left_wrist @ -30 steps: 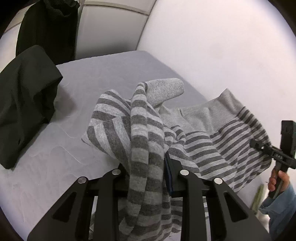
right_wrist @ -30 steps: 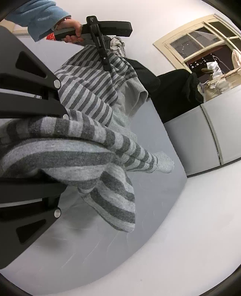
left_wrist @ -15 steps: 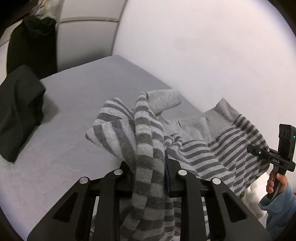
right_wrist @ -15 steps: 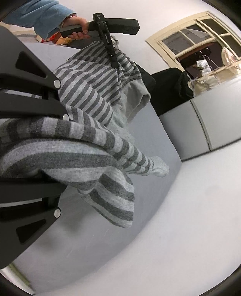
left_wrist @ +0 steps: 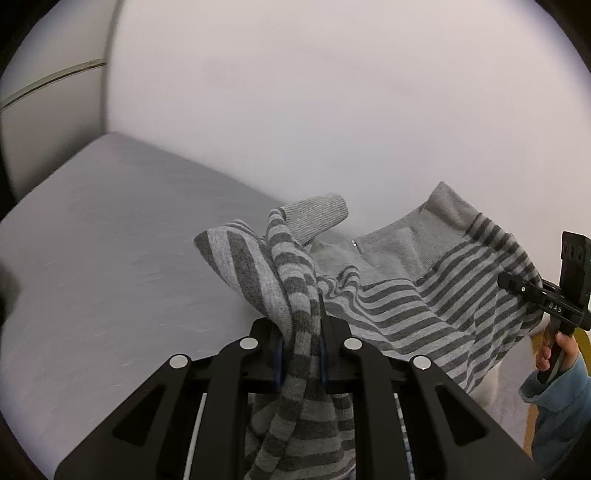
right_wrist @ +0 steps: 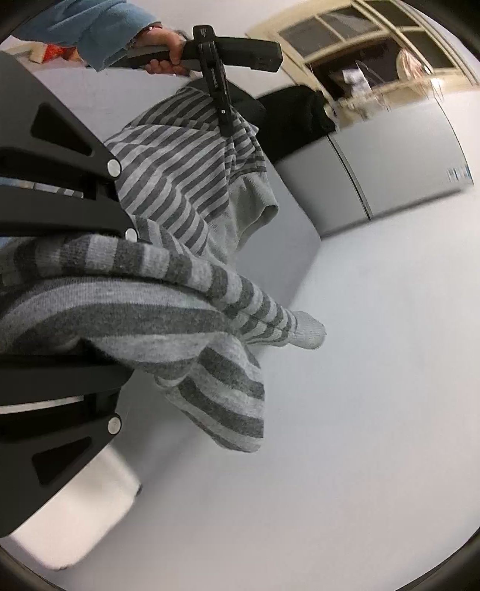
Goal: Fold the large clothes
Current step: 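Lift the hoodie bundle with both tools and carry it toward the clothes stack, then lower the hoodie onto the folded clothes stack and open both tools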
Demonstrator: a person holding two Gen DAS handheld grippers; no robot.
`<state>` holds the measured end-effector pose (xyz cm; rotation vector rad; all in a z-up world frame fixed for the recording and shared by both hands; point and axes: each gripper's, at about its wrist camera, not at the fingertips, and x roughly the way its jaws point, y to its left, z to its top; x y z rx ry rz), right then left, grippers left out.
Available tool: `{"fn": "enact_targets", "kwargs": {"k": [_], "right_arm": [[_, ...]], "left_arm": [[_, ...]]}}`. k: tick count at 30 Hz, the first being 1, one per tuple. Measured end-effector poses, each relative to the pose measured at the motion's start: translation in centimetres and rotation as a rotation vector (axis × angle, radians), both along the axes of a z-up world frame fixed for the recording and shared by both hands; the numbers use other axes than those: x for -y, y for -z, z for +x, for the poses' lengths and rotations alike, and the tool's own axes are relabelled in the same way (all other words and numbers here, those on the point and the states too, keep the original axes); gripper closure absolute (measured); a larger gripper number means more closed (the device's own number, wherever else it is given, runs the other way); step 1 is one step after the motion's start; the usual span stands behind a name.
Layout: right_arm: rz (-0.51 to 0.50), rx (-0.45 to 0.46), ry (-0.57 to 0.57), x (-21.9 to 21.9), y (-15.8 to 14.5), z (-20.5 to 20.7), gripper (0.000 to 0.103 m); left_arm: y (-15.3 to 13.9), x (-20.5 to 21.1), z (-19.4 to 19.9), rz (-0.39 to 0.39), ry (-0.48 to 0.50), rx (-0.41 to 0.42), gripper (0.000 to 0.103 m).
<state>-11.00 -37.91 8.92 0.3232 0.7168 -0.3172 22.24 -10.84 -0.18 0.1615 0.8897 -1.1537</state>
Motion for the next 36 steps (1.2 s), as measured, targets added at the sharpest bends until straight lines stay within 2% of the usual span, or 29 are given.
{"fn": "enact_targets", "kwargs": {"k": [11,16,19,23,27,30,33,36], "right_arm": [[-0.05,0.016,0.282,3.9,-2.6,-14.0,0.083],[-0.064,0.025,0.403,4.2,-2.5,-19.3,0.083],[-0.06,0.024,0.465,4.2,-1.7,-21.6,0.083],[-0.025,0.034,0.541,3.9,0.5,-23.9,0.083],[0.023,0.002,0.602,3.6,4.4,-24.5,0.083],[0.065,-0.006,0.664,3.6,7.7,-24.9,0.083],[0.123,-0.023,0.72,3.8,10.7,-25.5,0.082],[0.165,-0.074,0.726,4.0,12.8,-22.8,0.081]], "left_arm": [[-1.1,12.0,-7.1,-0.038,0.269,0.004,0.087],[-0.3,17.4,-9.8,-0.051,0.378,-0.012,0.087],[1.0,20.4,-9.8,-0.037,0.434,-0.007,0.087],[3.3,23.7,-8.5,-0.018,0.48,-0.032,0.087],[5.6,27.0,-8.6,0.02,0.518,-0.046,0.087],[9.0,28.8,-7.9,0.072,0.538,-0.041,0.087],[12.6,29.8,-5.1,0.102,0.5,-0.095,0.087],[16.1,31.0,-3.4,0.141,0.471,-0.143,0.086]]}}
